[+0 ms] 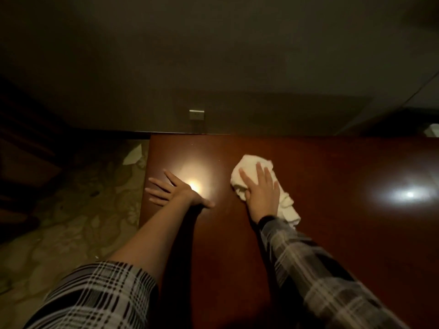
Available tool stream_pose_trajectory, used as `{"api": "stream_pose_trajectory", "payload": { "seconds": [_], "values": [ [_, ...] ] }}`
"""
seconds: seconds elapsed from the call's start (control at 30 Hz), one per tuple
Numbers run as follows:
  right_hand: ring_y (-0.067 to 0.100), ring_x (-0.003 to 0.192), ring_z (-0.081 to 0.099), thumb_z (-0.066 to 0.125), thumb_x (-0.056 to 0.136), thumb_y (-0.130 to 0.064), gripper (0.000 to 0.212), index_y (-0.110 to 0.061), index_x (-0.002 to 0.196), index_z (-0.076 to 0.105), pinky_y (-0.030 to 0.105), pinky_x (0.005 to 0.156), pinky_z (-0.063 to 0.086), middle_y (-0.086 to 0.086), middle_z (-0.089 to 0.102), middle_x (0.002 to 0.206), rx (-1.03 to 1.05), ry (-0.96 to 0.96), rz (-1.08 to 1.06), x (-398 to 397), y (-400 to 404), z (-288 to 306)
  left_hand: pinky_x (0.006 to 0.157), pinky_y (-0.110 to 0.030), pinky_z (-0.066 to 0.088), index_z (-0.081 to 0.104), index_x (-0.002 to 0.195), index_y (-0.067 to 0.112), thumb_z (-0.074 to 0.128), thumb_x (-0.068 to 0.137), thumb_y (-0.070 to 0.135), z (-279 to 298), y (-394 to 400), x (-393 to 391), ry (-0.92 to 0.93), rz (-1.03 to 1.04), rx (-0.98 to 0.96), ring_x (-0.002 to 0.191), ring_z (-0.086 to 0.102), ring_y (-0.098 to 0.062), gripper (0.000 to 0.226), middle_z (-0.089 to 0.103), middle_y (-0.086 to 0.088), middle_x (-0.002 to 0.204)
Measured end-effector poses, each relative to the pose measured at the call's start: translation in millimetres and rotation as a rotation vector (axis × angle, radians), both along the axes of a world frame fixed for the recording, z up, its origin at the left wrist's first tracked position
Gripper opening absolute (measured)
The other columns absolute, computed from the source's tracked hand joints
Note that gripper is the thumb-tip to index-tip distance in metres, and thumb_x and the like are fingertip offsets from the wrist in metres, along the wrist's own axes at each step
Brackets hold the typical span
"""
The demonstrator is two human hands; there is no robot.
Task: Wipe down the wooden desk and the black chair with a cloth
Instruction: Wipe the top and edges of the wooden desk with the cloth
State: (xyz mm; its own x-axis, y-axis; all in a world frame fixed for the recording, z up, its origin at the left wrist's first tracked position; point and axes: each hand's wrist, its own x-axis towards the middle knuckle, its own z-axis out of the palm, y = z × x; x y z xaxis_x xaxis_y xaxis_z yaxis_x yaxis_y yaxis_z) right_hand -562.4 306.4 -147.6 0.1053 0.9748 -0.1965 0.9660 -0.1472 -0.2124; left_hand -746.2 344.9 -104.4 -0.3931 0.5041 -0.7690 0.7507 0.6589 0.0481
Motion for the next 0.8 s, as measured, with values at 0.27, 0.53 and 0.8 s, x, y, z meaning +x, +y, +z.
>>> {"api": "stream_pose_trajectory", "payload": {
  "seconds": [0.27,0.53,0.8],
  "values": [
    [0.029,0.140,0.018,0.045,0.096,-0.021,0.048,-0.041,0.140,0.039,0.047,0.106,0.023,0.007,0.022,0.155,0.047,0.014,-0.061,4,129,7,0.108,-0.060,-0.006,-0.037,0.137,0.009,0.086,0.045,0.054,0,25,7,0.008,0.085,-0.089,0.133,-0.027,-0.049,0.160,-0.038,-0.030,0.141],
    [0.031,0.126,0.042,0.085,0.055,-0.002,0.085,-0.036,0.128,0.056,0.047,0.084,0.045,0.013,0.051,0.137,0.093,0.034,0.014,-27,-8,-7,0.107,-0.064,-0.004,-0.043,0.133,0.012,0.088,0.044,0.050,-1,30,5,-0.035,0.127,-0.116,0.130,-0.031,-0.051,0.163,-0.045,-0.029,0.137],
    [0.026,0.138,0.019,0.044,0.097,-0.020,0.049,-0.044,0.140,0.037,0.041,0.102,0.021,0.005,0.024,0.154,0.090,0.013,-0.018,-37,140,6,0.105,-0.064,-0.008,-0.046,0.130,0.013,0.089,0.042,0.048,-10,32,2,-0.058,0.136,-0.116,0.128,-0.034,-0.051,0.165,-0.048,-0.029,0.133]
  ]
}}
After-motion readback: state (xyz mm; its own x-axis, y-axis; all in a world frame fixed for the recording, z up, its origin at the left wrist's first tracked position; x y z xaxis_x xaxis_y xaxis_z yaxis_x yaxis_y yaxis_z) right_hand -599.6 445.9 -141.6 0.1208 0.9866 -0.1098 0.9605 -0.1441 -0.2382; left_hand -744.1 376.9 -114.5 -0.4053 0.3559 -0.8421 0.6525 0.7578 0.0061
